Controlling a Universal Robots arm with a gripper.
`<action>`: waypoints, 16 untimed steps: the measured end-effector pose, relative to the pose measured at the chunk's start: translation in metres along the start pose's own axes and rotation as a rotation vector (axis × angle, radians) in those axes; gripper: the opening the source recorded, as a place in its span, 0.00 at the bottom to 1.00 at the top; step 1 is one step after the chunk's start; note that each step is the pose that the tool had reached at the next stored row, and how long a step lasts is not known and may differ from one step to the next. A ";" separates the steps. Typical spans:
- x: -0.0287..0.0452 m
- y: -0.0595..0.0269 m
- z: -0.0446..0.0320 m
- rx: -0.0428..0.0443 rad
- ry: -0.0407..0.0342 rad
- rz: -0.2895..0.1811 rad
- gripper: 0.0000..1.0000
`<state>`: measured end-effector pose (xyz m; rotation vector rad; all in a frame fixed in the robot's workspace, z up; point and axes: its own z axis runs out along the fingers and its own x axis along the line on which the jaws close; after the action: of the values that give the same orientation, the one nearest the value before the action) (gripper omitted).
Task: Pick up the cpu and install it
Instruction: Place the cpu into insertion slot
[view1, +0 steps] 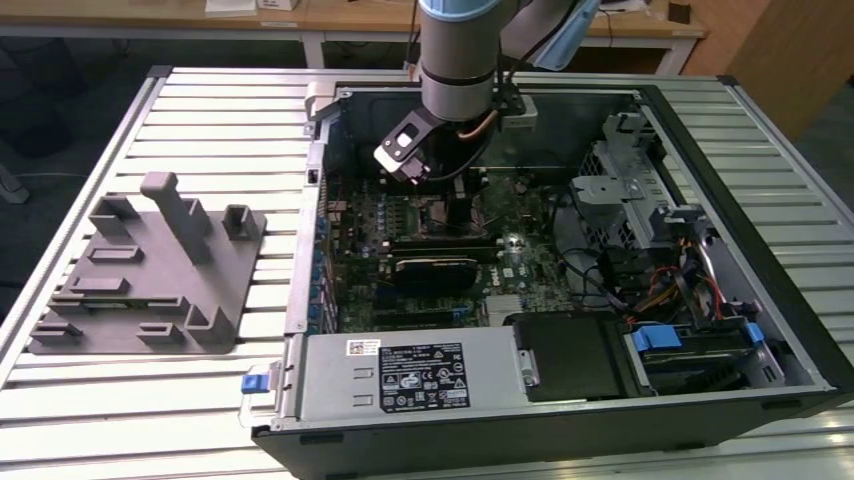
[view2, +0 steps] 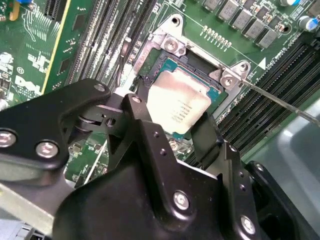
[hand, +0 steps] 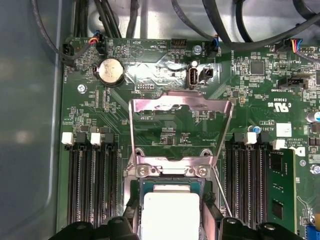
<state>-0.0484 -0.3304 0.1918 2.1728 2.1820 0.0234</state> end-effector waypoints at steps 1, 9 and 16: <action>0.0000 0.0000 0.0000 0.0000 -0.0001 0.000 0.61; -0.0003 0.0003 -0.0056 -0.0002 0.0002 0.000 0.61; -0.0018 0.0003 -0.0051 0.0000 0.0000 0.000 0.61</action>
<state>-0.0484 -0.3320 0.1969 2.1729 2.1819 0.0235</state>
